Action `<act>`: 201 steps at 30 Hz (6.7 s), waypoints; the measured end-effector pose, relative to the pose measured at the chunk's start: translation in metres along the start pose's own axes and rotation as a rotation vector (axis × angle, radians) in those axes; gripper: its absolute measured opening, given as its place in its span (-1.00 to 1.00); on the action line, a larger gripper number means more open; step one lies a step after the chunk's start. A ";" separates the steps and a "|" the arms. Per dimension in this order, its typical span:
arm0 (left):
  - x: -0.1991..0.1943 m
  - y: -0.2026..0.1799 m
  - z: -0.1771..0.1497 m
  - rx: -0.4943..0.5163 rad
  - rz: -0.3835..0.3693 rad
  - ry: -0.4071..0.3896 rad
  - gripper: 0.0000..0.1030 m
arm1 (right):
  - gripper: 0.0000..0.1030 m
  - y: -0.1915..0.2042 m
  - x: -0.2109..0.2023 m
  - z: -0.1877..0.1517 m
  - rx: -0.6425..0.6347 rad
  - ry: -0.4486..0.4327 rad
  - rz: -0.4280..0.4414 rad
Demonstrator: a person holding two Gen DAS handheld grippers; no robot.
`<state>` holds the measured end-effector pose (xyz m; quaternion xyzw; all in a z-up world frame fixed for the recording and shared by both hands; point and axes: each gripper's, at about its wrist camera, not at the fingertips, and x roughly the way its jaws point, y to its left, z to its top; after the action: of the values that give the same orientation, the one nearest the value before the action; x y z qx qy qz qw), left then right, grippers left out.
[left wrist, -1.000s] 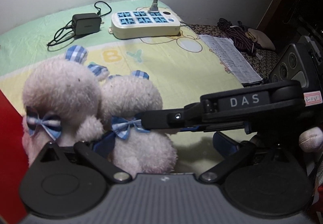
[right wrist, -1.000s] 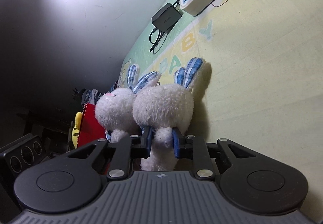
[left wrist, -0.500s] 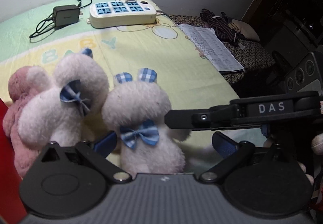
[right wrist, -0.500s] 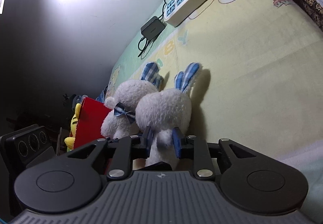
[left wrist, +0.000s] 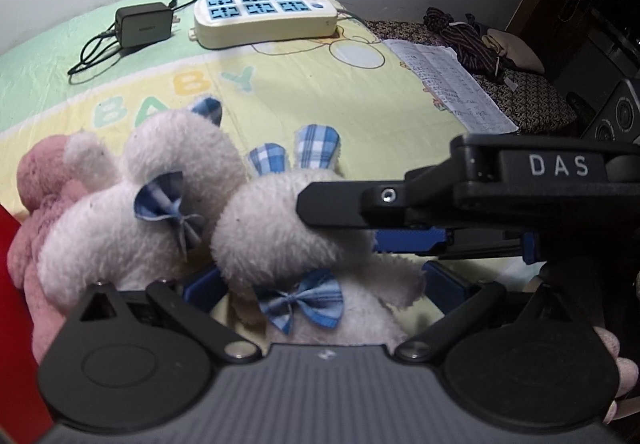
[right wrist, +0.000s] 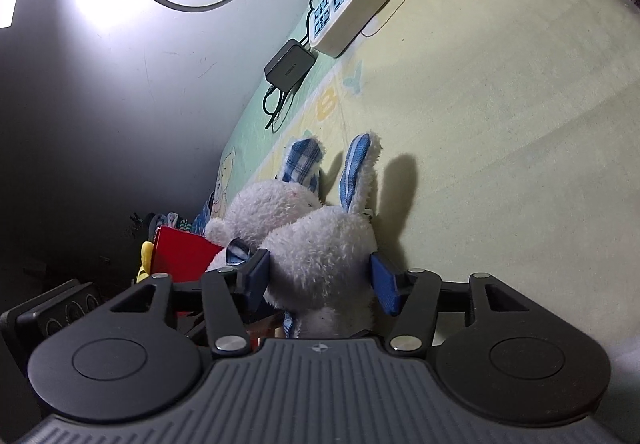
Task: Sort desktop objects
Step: 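Grasp the white bunny plush with the right gripper and lift it, then carry the bunny plush over the red box and lower it in, then press the bunny plush down between the green and tiger plushes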
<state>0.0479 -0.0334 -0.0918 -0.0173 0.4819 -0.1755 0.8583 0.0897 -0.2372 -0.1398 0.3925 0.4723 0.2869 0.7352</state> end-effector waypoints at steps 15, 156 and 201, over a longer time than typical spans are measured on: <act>-0.019 -0.036 -0.018 0.070 -0.060 0.022 0.89 | 0.03 0.002 -0.046 -0.031 0.064 0.027 -0.012; -0.193 0.254 -0.082 -0.069 0.126 -0.123 0.97 | -0.58 0.255 0.176 -0.132 -0.456 0.055 -0.096; -0.189 0.248 -0.081 -0.056 0.214 -0.088 0.97 | -0.61 0.248 0.174 -0.144 -0.522 -0.062 -0.106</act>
<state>-0.0385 0.2704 -0.0293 0.0026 0.4476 -0.0686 0.8916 0.0126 0.0760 -0.0462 0.1728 0.3793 0.3478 0.8399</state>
